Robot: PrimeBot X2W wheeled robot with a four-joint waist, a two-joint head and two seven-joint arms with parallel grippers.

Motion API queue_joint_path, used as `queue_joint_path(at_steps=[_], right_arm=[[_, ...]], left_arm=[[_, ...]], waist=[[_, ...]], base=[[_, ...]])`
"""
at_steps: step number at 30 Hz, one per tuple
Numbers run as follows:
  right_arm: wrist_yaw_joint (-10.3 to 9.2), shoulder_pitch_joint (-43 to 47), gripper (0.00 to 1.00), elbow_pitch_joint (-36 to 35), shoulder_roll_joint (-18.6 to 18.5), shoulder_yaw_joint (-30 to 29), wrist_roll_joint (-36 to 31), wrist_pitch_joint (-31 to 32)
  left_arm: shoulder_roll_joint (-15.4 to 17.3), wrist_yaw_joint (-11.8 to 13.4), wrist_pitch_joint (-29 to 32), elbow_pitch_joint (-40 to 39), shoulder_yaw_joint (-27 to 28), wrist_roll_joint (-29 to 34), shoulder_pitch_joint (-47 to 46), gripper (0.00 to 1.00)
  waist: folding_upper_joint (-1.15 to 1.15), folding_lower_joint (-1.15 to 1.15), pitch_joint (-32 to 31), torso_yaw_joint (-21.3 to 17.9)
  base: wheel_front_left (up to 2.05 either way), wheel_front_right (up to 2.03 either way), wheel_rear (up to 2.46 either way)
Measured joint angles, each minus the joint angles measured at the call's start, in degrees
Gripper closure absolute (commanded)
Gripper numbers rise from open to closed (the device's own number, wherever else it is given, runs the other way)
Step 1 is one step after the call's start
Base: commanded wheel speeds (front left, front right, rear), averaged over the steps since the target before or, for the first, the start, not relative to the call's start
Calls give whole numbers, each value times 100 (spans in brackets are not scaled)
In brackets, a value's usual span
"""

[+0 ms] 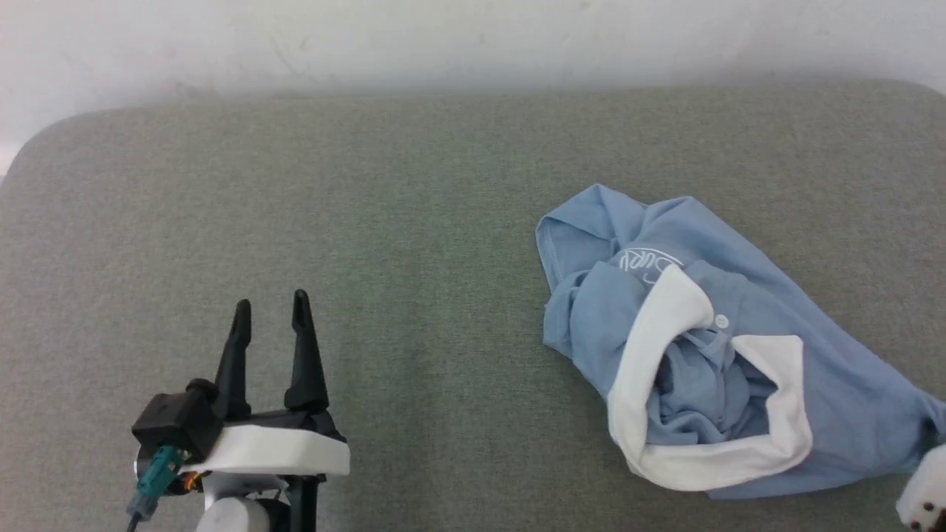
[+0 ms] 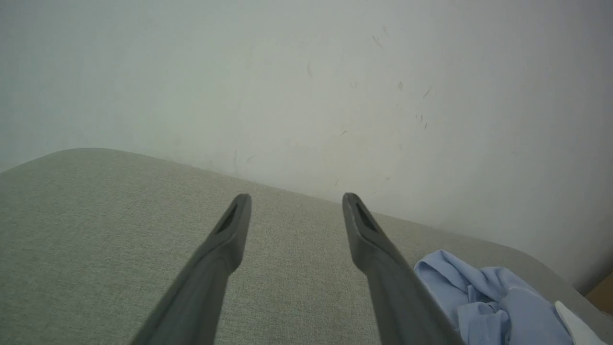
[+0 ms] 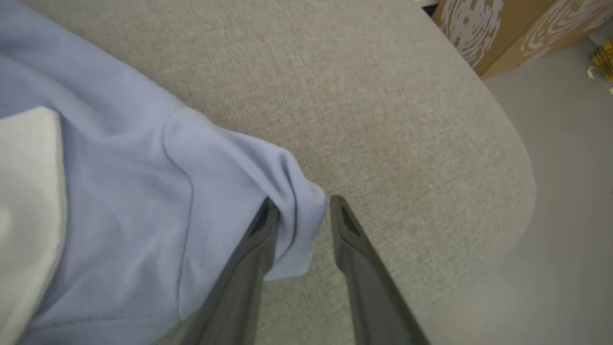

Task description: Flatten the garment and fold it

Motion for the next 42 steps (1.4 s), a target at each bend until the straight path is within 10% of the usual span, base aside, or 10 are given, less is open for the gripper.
queue_joint_path(at_steps=[11,32,33,42], right_arm=[[1,-33,0,-414,-5,1997,449,-2196],[0,-46,0,-605,-9,3062,905,-2279],[0,-48,0,-614,-10,3066,912,-2281],[0,-68,0,-664,-11,2980,943,-2283]], left_arm=[[-9,-208,158,1048,-1486,-401,-848,0],[-9,196,3716,3381,-3523,-1827,-3354,0],[-9,153,3724,3370,-3556,-1837,-3357,97],[199,422,1527,2874,-3189,-1287,-3531,100]], waist=[[0,0,-3,-443],[0,0,367,-1090],[0,0,375,-1094],[0,0,333,-839]], base=[[0,0,0],[0,0,0],[0,0,0],[0,0,0]])
